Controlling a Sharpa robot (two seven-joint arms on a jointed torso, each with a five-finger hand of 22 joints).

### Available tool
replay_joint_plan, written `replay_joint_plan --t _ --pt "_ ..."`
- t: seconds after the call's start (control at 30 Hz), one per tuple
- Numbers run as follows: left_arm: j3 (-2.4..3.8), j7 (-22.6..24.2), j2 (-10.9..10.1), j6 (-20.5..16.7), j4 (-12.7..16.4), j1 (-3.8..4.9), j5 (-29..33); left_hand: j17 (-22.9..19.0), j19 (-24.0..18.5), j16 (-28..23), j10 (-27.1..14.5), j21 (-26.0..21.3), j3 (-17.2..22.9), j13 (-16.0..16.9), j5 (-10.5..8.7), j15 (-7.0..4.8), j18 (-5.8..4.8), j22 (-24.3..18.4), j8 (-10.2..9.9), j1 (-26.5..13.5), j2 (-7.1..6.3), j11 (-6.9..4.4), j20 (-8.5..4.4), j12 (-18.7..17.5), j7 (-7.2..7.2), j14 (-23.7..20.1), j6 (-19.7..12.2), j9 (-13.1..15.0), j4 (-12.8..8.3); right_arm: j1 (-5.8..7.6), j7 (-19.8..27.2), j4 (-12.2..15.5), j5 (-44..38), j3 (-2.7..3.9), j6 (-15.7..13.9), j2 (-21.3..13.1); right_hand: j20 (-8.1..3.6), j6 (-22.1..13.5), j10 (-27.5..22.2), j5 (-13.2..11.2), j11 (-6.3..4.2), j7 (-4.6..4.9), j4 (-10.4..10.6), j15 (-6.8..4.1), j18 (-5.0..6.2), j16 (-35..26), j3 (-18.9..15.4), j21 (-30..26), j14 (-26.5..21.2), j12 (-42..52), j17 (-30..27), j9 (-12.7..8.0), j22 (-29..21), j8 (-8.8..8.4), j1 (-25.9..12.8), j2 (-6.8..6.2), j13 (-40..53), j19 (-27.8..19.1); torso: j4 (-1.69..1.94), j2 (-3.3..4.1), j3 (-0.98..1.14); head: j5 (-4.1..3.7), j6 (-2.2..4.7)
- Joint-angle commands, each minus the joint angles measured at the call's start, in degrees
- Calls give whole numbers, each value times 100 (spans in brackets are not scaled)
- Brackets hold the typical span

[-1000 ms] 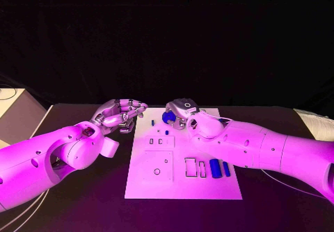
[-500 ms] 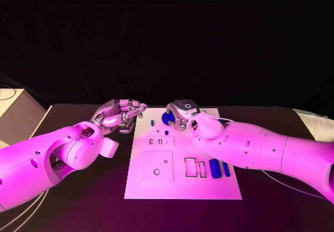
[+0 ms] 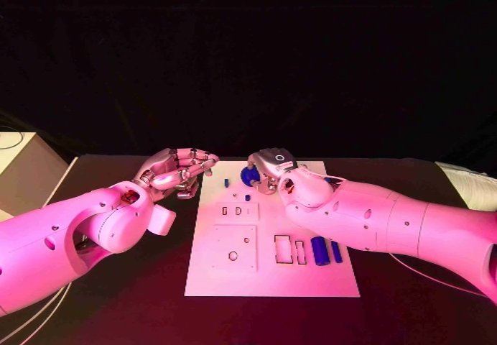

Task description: Assemble the parts on the task board

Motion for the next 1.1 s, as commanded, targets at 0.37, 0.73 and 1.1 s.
replay_joint_plan --t 0.37,0.73,1.1 --pt "4 19 -1 84 21 0 -2 303 -27 -24 11 -20 45 -6 -6 19 20 -5 34 -39 -1 2 -1 -23 -4 4 -28 10 4 -23 75 -65 121 -15 105 29 -63 -582 597 -329 -53 -21 61 -59 -63 6 -318 -61 585 12 1461 -173 1314 -582 -207 -76 1508 432 1 -1 -3 -17 5" --pt "3 11 -13 71 26 0 -3 299 -30 -30 10 -23 53 -22 -6 19 21 -9 38 -44 -4 1 0 -26 -4 2 -34 11 3 -22 227 -59 336 -15 192 -15 -49 -458 597 -407 -32 5 473 -37 -57 5 -1008 -87 585 12 1459 -152 1301 -678 -208 97 1508 419 2 1 0 -17 -1" --pt "3 1 -16 65 23 0 -4 290 -42 -37 9 -30 55 -24 -6 19 25 -27 39 -44 -3 2 0 -27 -4 -3 -35 11 3 -22 326 67 492 -14 171 -115 -43 -214 597 -282 -21 16 665 -33 -61 9 -1012 -78 588 12 1468 -108 1314 -621 -209 222 1508 430 5 -2 2 -16 -1"
